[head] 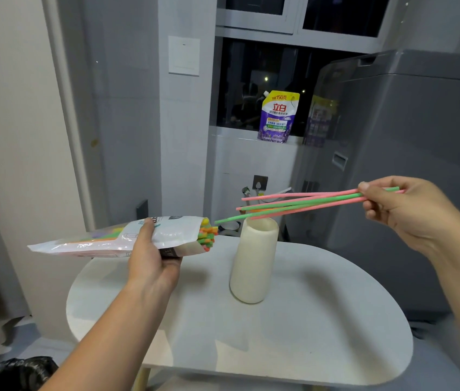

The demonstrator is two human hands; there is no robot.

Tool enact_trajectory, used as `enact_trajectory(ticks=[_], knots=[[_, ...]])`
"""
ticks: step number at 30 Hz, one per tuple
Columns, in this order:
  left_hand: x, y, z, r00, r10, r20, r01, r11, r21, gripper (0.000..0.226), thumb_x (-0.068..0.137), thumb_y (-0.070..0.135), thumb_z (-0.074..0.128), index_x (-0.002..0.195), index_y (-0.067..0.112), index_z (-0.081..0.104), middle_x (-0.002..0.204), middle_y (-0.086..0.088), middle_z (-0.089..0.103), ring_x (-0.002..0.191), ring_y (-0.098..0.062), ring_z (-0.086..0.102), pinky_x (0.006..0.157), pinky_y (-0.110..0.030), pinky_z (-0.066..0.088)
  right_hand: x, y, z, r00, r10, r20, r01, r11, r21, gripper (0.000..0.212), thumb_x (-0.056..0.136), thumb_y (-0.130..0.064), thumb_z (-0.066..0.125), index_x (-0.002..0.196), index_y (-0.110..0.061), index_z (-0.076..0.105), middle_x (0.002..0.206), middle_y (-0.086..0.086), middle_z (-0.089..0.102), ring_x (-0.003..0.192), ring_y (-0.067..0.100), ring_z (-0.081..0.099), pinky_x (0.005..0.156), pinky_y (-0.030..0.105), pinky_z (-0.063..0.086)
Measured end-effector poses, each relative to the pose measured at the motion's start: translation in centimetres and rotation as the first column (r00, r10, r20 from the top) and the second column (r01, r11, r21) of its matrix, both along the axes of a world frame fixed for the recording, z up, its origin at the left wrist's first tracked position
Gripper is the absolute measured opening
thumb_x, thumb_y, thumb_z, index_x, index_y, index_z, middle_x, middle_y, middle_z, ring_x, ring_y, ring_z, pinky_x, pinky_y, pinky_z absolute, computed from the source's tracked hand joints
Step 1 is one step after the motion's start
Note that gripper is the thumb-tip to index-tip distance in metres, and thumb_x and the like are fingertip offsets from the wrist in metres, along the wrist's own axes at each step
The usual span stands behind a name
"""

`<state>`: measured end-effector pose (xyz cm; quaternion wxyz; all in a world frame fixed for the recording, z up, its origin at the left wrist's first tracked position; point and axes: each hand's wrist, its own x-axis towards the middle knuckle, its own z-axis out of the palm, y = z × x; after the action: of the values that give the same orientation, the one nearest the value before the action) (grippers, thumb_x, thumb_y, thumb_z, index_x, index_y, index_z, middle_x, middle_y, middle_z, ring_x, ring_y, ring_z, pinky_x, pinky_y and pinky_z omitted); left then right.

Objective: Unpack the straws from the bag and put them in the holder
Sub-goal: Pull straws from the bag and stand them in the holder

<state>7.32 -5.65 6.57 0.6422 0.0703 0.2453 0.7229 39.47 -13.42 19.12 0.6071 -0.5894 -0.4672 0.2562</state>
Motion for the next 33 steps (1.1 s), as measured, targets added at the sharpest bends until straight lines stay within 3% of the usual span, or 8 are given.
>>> enact_trajectory(ticks=[5, 18, 21, 26, 31, 33], knots=[[0.9, 0.0, -0.3, 1.0, -0.018, 0.013, 0.018, 1.0, -0.011, 0.016, 0.102, 0.022, 0.065, 0.117, 0.017, 0.062, 0.091, -0.001, 0.081, 0.08, -0.017, 0.08, 0.061, -0.035, 0.064, 0.5, -0.4, 0.3, 0.999, -0.036, 0.017, 0.036, 0.999, 0.005, 0.01, 0.092, -0.008, 0.07, 0.086, 0.0, 0.068, 0.072, 0.01, 0.059, 0.057, 0.013, 0.057, 0.052, 0.015, 0.055], [2.1, -0.1, -0.8, 0.999, -0.032, -0.008, 0.032, 0.999, -0.013, 0.016, 0.101, 0.022, 0.066, 0.115, 0.019, 0.061, 0.08, 0.003, 0.081, 0.076, -0.015, 0.079, 0.067, -0.037, 0.063, 1.5, -0.8, -0.4, 0.998, -0.055, 0.007, 0.055, 0.998, -0.024, 0.009, 0.091, -0.007, 0.07, 0.09, 0.002, 0.068, 0.071, 0.01, 0.059, 0.054, 0.011, 0.057, 0.051, 0.015, 0.054], [2.0, -0.2, -0.8, 0.999, -0.031, -0.017, 0.03, 0.999, -0.014, 0.012, 0.101, 0.021, 0.065, 0.112, 0.019, 0.061, 0.08, 0.002, 0.081, 0.074, -0.014, 0.079, 0.067, -0.037, 0.062, 1.1, -0.3, 0.0, 0.997, -0.054, 0.051, 0.056, 0.998, -0.036, 0.009, 0.091, -0.007, 0.071, 0.087, 0.0, 0.069, 0.07, 0.011, 0.061, 0.052, 0.01, 0.058, 0.049, 0.016, 0.054], [1.8, -0.1, -0.9, 1.0, -0.028, -0.013, 0.028, 1.0, -0.011, 0.013, 0.102, 0.022, 0.064, 0.114, 0.019, 0.061, 0.099, 0.0, 0.077, 0.074, -0.014, 0.079, 0.062, -0.034, 0.063, 1.1, 0.1, 1.4, 0.99, -0.064, 0.125, 0.073, 0.995, -0.065, 0.01, 0.091, -0.008, 0.072, 0.085, 0.0, 0.068, 0.07, 0.013, 0.062, 0.054, 0.013, 0.058, 0.047, 0.015, 0.054], [2.1, -0.2, -1.0, 0.999, -0.04, -0.013, 0.039, 0.999, -0.023, 0.015, 0.101, 0.022, 0.066, 0.114, 0.02, 0.06, 0.088, 0.001, 0.081, 0.073, -0.014, 0.079, 0.065, -0.036, 0.063, 1.3, 0.0, 1.8, 0.985, -0.063, 0.163, 0.082, 0.991, -0.11, 0.011, 0.09, -0.007, 0.072, 0.082, -0.001, 0.067, 0.07, 0.014, 0.062, 0.057, 0.016, 0.058, 0.045, 0.016, 0.053], [2.1, -0.3, -1.0, 0.999, -0.033, -0.006, 0.033, 0.999, -0.028, 0.023, 0.1, 0.021, 0.067, 0.122, 0.021, 0.059, 0.097, 0.0, 0.081, 0.076, -0.015, 0.08, 0.064, -0.036, 0.064, 1.3, 0.1, 1.8, 0.983, -0.065, 0.17, 0.084, 0.991, -0.108, 0.011, 0.09, -0.006, 0.071, 0.082, 0.001, 0.067, 0.068, 0.014, 0.062, 0.054, 0.015, 0.058, 0.044, 0.016, 0.053]])
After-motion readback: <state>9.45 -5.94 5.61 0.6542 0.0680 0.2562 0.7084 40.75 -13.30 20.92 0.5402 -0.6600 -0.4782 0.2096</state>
